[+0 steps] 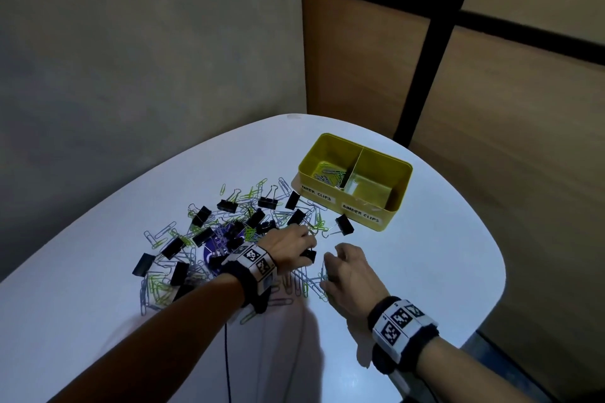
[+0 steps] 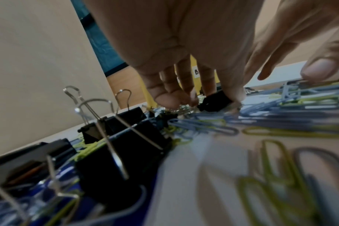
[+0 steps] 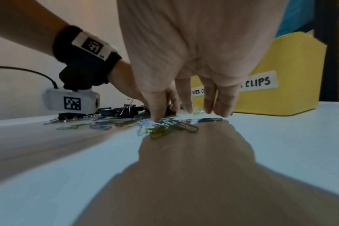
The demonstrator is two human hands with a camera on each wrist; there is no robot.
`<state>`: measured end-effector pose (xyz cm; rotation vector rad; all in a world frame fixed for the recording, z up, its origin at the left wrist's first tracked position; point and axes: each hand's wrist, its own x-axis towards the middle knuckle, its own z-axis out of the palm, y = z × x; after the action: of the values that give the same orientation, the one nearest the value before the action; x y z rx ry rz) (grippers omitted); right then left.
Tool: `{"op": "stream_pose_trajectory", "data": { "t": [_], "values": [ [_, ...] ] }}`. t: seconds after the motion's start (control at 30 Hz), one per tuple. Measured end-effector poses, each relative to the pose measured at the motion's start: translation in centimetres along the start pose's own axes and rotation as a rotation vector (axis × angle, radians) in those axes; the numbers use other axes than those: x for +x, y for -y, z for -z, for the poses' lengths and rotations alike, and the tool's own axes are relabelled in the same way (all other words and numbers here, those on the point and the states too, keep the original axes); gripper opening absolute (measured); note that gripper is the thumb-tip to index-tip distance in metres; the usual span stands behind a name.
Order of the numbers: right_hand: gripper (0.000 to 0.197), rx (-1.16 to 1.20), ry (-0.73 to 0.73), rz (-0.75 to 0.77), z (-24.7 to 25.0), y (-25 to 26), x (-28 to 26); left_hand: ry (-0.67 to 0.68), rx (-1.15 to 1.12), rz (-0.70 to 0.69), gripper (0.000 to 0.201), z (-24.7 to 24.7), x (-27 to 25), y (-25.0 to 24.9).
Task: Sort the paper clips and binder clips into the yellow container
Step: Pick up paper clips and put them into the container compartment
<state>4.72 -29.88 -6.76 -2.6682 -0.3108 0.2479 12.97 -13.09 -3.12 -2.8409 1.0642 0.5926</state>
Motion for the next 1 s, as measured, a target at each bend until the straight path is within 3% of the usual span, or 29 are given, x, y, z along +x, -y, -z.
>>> {"op": "stream_pose_trajectory", "data": {
  "t": [0.13,0.3,0.4,0.53,0.67,0.77,0.87,1.0],
  "values": [
    [0.029,-0.054,0.009,-0.044,-0.1,0.2,-0.5,-0.050,0.024,-0.035,0.034,0.3,0.0,1.0],
    [0.026,-0.049,0.055,0.105,-1.7,2.7,0.0,-0.260,0.062,-0.044,0.019,-0.3,-0.4,2.9],
    [0.035,-0.004,0.059,0.181,-1.7,3.3,0.8,-0.349,0.032,-0.023,0.028,-0.9,-0.8,4.1],
    [0.028,0.031,0.031,0.085,-0.2,2.4,0.0,-0.491,0.013,-0.083,0.025,-1.6,-3.4,3.5],
    [0.046,0.000,0.143,0.023,-0.4,2.4,-0.4,-0.336,0.015,-0.124,0.023,-4.1,-4.8,2.4],
    [0.043,-0.027,0.221,0.098,-1.2,3.7,0.1,-0.288,0.141,-0.121,0.007,-5.3,-5.5,1.8],
    [0.035,-0.003,0.178,0.088,-1.2,4.1,0.4,-0.366,0.151,-0.156,0.014,-5.0,-7.0,1.8],
    [0.055,-0.049,0.141,0.006,-0.9,3.5,-0.2,-0.557,0.033,-0.177,0.042,-6.1,-8.7,1.8]
  ]
}}
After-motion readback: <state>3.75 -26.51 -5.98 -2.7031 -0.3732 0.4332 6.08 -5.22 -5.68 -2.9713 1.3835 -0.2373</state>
